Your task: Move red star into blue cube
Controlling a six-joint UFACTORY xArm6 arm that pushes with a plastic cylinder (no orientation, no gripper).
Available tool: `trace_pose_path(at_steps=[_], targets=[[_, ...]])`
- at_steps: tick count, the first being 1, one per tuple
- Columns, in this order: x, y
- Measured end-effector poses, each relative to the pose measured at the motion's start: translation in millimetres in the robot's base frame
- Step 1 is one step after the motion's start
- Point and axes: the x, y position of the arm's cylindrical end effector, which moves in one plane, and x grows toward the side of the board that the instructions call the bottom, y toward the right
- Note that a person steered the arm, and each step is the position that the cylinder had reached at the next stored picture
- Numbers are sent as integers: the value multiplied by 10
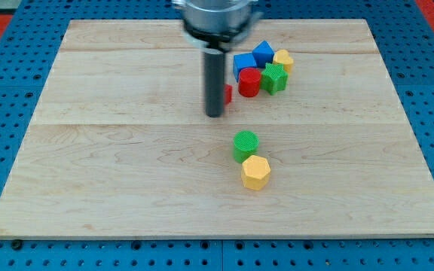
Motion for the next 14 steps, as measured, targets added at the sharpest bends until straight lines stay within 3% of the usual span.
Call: trace_pose_path(at_steps=[1,2,4,7,10,12,14], targets=[[35,-310],[267,-250],[225,395],[-894,-69],[-1079,-644],[-1237,127],[-1414,202]])
